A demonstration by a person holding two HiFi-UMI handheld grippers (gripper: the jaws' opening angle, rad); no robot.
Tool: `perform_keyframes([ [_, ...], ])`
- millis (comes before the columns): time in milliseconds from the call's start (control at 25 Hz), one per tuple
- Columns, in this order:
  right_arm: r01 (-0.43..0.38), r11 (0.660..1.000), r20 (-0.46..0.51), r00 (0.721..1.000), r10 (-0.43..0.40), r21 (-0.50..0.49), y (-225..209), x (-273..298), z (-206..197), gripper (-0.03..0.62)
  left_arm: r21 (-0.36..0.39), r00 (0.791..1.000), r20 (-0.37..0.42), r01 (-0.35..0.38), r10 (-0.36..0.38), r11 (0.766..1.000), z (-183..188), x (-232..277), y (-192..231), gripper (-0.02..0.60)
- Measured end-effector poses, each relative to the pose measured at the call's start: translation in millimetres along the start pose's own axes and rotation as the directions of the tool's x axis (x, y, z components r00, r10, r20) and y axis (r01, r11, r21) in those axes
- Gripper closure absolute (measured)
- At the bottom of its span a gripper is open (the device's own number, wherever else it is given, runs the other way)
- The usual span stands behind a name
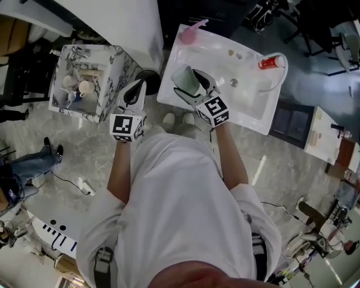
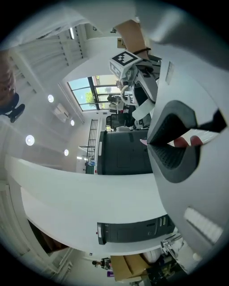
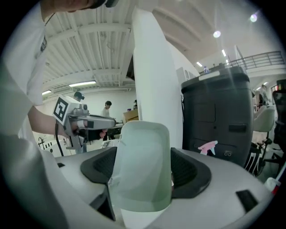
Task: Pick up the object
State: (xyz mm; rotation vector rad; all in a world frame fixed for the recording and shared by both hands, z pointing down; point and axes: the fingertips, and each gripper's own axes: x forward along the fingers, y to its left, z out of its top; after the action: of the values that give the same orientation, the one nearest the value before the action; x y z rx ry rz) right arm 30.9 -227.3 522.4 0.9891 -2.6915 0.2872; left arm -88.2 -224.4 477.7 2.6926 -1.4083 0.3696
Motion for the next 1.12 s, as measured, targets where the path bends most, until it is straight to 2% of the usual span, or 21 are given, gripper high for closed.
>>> perform_keyframes([
  [320,0.12,0.992,0.174,0.978,-0.112,-0.032,-8.1,-50.8,73.9,0.218,0.054,0.994,0.084,0.071,-0.076,0.996,62.0,12.1,-11.4,0.584],
  [480,0.182,0.982,0.26,0.952,-0.164,-0.044,-14.3,-76.6,109.7,0.218,0.061,0.987,0.121,0.101,-0.108,0.993,93.6,11.7,-19.6,0.584],
  [720,0.289,0.954,0.364,0.899,-0.242,-0.08,-23.6,-113.0,162.3,0.22,0.093,0.965,0.194,0.158,-0.174,0.983,146.0,13.9,-36.1,0.584],
  [920,0.382,0.919,0.408,0.858,-0.311,-0.101,-29.5,-135.3,185.1,0.224,0.126,0.946,0.238,0.195,-0.22,0.973,176.0,12.7,-47.6,0.584],
  [1120,0.442,0.892,0.409,0.834,-0.37,-0.096,-37.2,-149.7,188.0,0.229,0.124,0.932,0.264,0.221,-0.247,0.967,190.4,14.6,-56.7,0.584],
])
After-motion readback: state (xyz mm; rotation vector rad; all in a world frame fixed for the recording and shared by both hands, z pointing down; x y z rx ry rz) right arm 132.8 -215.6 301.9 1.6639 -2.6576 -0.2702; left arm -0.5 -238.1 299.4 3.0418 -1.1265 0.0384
